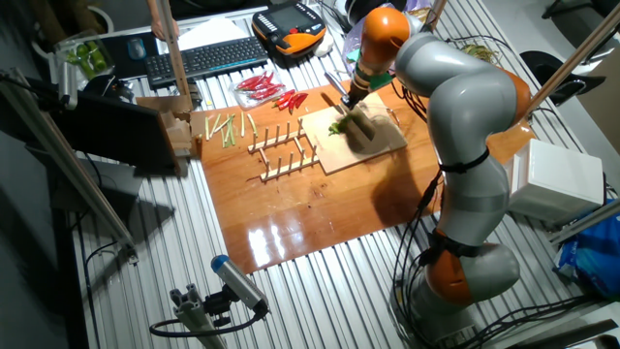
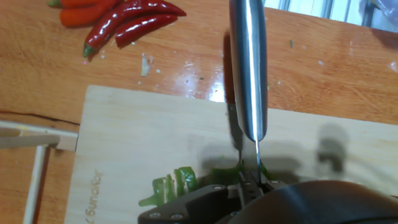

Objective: Chop the chili peppers

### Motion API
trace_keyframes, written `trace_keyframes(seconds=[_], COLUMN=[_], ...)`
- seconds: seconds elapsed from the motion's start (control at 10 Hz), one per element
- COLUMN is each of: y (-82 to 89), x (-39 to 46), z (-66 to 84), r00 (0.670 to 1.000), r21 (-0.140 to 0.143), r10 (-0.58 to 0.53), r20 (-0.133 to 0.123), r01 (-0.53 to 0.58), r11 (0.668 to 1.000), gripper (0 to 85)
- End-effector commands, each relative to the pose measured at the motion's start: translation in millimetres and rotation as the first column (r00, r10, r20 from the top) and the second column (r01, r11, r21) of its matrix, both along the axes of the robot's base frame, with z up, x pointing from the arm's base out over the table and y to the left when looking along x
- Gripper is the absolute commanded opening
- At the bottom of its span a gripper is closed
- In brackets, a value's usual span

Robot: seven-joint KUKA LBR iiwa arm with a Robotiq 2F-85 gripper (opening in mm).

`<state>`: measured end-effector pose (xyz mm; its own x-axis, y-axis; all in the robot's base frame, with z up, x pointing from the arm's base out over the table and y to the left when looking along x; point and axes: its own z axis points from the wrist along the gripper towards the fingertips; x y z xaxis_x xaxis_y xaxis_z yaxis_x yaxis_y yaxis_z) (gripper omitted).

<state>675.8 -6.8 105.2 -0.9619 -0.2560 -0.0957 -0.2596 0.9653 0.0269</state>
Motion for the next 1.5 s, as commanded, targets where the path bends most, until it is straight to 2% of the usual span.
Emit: trace_keyframes(seconds=[0.0, 0.3, 0.7, 1.2, 1.3, 1.4], y=[1.7, 7.0, 2.8, 5.8, 8.1, 8.6], x=[0.2, -0.6, -4.2, -12.9, -13.8, -12.1], z=[-1.2, -11.1, -16.0, -33.1, -32.9, -26.7], r00=[1.0, 1.0, 1.0, 1.0, 1.0, 1.0], r21=[-0.001, 0.003, 0.005, 0.011, 0.013, 0.032], r10=[0.005, 0.014, 0.016, -0.003, -0.009, -0.014], r20=[0.002, 0.006, -0.002, -0.007, -0.008, -0.024], r01=[-0.005, -0.014, -0.016, 0.003, 0.009, 0.015], r11=[1.0, 1.0, 1.0, 1.0, 1.0, 0.999], gripper=[0.0, 0.0, 0.0, 0.0, 0.0, 0.0])
